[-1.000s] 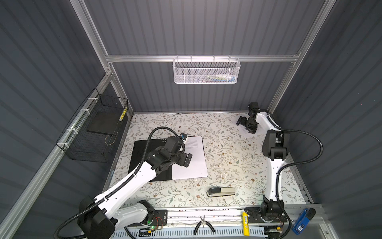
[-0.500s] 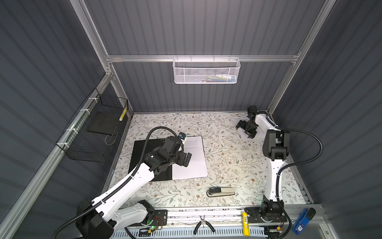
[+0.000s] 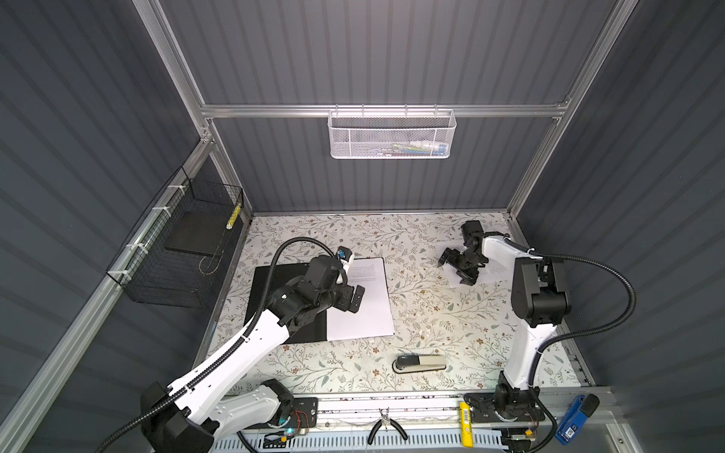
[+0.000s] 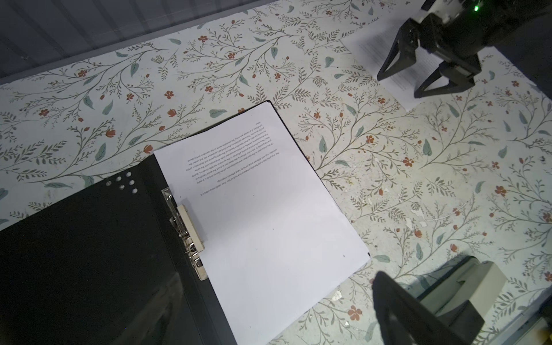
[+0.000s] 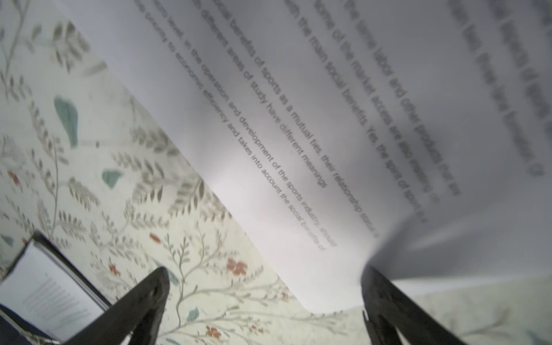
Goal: Put the files into the folder
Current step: 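Reach the left gripper from the clip to the sheet beside the right gripper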
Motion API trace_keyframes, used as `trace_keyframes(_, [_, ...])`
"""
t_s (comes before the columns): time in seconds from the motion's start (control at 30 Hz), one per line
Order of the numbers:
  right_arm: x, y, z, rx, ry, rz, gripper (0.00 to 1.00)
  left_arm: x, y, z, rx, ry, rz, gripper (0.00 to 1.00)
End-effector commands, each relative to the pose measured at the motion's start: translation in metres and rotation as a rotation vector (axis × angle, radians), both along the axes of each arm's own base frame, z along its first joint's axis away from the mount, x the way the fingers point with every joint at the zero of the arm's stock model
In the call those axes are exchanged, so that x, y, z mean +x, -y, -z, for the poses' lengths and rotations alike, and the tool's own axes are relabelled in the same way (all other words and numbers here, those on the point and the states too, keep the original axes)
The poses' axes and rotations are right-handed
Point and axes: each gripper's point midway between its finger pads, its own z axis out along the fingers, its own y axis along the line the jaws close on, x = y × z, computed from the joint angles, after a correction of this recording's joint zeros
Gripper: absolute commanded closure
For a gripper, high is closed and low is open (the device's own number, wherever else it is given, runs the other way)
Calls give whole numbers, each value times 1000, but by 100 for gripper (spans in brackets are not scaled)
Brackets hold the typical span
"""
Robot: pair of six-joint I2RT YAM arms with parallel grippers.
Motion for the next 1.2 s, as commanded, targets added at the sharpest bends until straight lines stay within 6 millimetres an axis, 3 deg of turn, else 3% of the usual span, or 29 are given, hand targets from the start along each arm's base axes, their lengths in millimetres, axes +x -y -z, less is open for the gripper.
trace_keyframes(0.0, [-48, -32, 12, 70, -45, -92, 1, -2, 10, -17, -68, -9, 28, 0])
trace_keyframes(0.13, [-95, -59, 1, 130, -21, -190, 1, -3, 29, -16, -102, -76, 84, 0])
trace_keyframes(0.27, [-115, -65, -30, 184, 118, -228, 1, 1, 54, -12, -143, -169, 129, 0])
trace_keyframes(0.4, [-99, -22, -57, 172, 296, -100, 1, 11, 95, -3, -230, -271, 193, 0])
trace_keyframes(0.57, [-81, 38, -78, 214, 468, 118, 1, 15, 175, 18, -204, -334, 325, 0])
trace_keyframes(0.7, [-78, 77, -74, 122, 451, 233, 1, 25, 233, 53, -171, -396, 399, 0])
trace_keyframes(0.83, [-77, 94, -63, 149, 440, 321, 1, 36, 273, 90, -143, -465, 456, 0])
trace_keyframes(0.93, [-81, 104, -55, 162, 450, 375, 1, 48, 290, 123, -99, -505, 467, 0])
trace_keyframes(1.17, [-90, 113, -47, 156, 447, 402, 1, 75, 319, 150, -96, -468, 491, 0])
